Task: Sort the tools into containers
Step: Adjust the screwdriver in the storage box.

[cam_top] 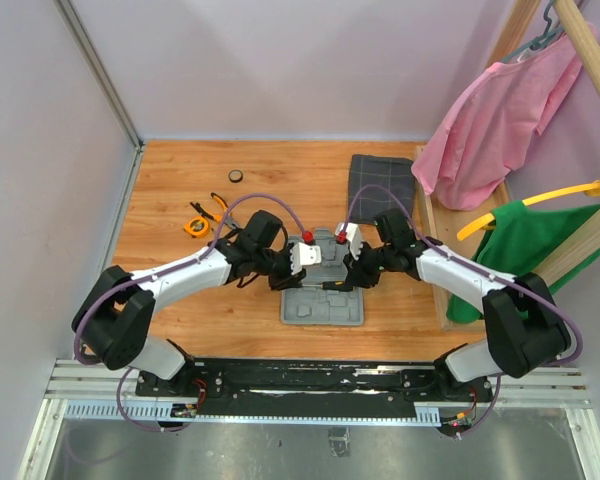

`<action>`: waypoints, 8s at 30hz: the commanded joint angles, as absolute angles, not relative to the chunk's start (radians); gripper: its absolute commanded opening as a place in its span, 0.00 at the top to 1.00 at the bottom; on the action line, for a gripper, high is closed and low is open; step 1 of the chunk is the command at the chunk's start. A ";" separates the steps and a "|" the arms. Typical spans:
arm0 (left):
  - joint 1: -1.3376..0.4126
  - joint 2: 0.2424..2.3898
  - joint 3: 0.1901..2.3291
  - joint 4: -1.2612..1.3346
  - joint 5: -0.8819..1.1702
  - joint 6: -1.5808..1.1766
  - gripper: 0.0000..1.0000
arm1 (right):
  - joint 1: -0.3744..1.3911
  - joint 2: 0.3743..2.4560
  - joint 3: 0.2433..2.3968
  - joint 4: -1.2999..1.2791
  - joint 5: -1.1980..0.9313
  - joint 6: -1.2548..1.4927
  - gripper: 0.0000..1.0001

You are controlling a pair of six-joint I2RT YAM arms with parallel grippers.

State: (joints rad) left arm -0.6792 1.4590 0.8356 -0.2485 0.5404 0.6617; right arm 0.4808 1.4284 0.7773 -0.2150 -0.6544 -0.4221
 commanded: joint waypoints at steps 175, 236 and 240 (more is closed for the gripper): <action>-1.107 1.390 0.661 -0.002 -0.374 -0.985 0.55 | 0.747 1.751 1.271 -0.510 -0.029 0.645 0.73; -1.110 1.484 0.642 -0.051 -0.374 -0.970 0.80 | 0.781 1.963 1.433 -0.573 0.027 0.647 0.97; -1.110 1.486 0.643 -0.049 -0.374 -0.969 0.80 | 0.781 1.951 1.428 -0.573 0.035 0.644 0.97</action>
State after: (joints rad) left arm -1.1015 1.4879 0.6670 -0.0048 -0.3576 -0.9920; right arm 0.7593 1.9526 1.4052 -0.5430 -0.0029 0.6456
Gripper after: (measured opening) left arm 0.280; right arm 0.028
